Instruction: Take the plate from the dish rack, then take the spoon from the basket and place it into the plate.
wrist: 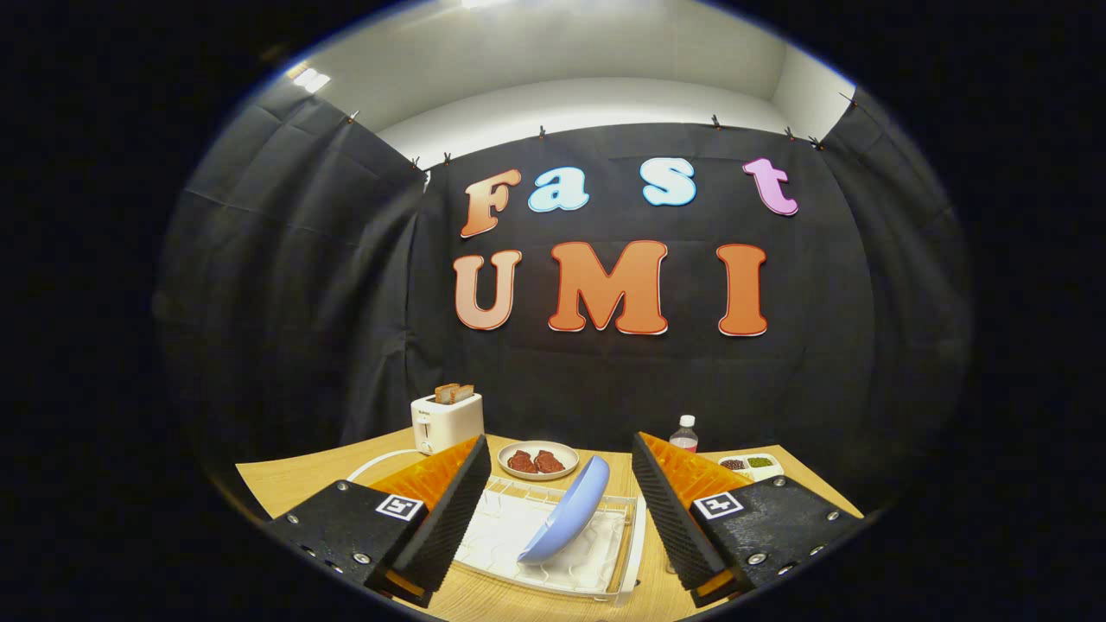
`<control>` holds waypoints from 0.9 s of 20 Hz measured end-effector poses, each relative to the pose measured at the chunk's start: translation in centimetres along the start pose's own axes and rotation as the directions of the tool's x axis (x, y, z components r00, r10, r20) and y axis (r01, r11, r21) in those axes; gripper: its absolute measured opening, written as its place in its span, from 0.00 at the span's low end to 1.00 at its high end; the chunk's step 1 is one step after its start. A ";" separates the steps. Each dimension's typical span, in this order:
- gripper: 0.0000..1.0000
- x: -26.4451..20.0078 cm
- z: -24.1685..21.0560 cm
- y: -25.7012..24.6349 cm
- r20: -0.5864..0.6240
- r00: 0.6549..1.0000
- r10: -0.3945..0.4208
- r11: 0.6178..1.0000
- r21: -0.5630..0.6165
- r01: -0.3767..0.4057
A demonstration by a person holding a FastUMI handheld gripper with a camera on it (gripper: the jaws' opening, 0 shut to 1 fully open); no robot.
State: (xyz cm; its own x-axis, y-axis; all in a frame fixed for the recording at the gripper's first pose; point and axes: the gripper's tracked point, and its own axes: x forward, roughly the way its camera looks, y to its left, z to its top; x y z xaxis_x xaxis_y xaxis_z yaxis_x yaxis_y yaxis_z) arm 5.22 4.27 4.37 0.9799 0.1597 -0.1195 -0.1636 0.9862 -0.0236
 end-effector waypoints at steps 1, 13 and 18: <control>0.98 0.4 0.1 0.3 -0.016 1.000 0.014 1.000 -0.001 -0.014; 0.96 6.1 -6.4 0.8 -0.499 0.842 0.205 0.959 0.272 -0.072; 0.92 9.4 -9.5 -1.6 -0.612 0.786 0.090 0.979 0.201 0.045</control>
State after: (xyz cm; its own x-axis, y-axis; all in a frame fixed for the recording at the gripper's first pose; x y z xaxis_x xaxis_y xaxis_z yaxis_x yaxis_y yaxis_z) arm 13.56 3.80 -6.16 0.6852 0.1878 -0.7037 -0.0933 0.9809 0.1708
